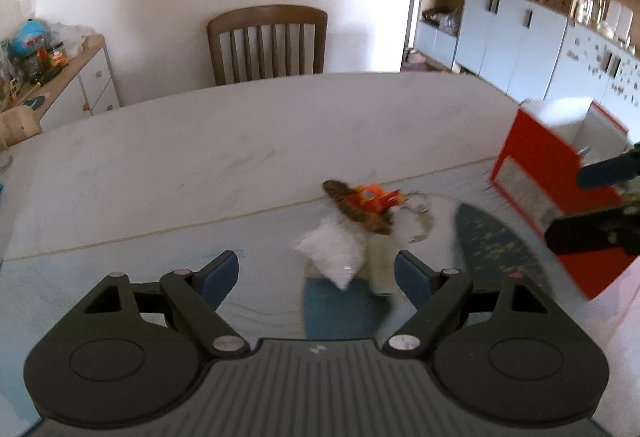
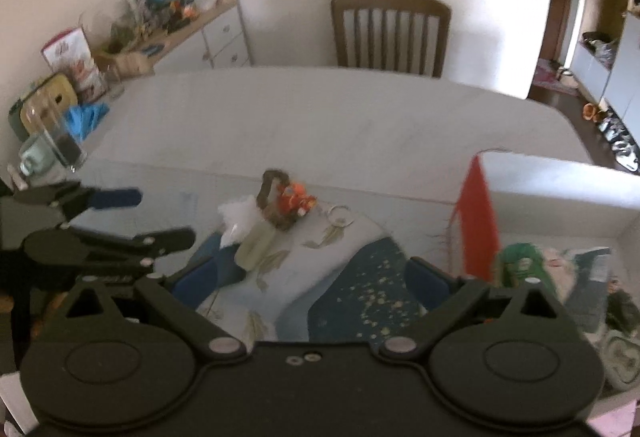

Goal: Organize objects
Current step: 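Withdraw both tools from the box toward the table, then grasp the white plastic bag with the left tool while the right grasps the orange toy keychain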

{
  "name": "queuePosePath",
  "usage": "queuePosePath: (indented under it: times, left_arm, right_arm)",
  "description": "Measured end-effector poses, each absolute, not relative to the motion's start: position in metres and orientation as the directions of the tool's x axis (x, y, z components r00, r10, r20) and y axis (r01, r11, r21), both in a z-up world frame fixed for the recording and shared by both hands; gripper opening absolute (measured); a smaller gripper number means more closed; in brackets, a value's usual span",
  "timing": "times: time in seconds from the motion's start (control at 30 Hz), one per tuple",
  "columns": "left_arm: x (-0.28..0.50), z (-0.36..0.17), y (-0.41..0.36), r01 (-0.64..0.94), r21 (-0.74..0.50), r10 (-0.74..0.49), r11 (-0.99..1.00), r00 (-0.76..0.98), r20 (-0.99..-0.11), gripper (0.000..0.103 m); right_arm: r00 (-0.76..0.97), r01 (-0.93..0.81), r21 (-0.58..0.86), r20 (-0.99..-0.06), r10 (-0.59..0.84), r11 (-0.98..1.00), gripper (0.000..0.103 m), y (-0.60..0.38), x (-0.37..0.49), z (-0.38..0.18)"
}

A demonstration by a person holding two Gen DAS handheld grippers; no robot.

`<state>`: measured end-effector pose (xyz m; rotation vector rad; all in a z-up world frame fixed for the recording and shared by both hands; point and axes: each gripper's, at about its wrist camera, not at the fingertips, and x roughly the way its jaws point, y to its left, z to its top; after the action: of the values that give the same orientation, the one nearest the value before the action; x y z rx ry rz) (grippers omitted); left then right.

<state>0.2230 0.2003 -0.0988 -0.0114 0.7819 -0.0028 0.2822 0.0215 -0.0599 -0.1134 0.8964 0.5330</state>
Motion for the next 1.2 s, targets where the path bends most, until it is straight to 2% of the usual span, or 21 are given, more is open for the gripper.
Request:
queuePosePath:
  times: [0.27,0.73,1.03,1.2]
  left_arm:
    - [0.252,-0.136,0.209,0.046,0.044,0.001,0.998,0.673,-0.739,0.085]
    - [0.271,-0.157,0.203,0.087,0.034,-0.031,0.996,0.655,-0.755,0.085]
    - [0.276,-0.161,0.193,0.109,0.044,-0.04,0.993,0.666,-0.745,0.085]
    - [0.276,-0.162,0.192,0.11,0.046,-0.039,0.993,0.669,-0.742,0.085]
  right_arm:
    - [0.472,-0.499,0.1,-0.802,0.367,0.861,0.097,0.041,0.304,-0.081]
    - [0.469,-0.468,0.081,-0.821,0.324,0.88,0.089,0.058,0.357,-0.111]
    - [0.458,-0.505,0.066,-0.825,0.332,0.861,0.079,0.078,0.378,-0.128]
    - [0.442,-0.513,0.059,-0.837,0.323,0.856,0.068,0.085,0.383,-0.139]
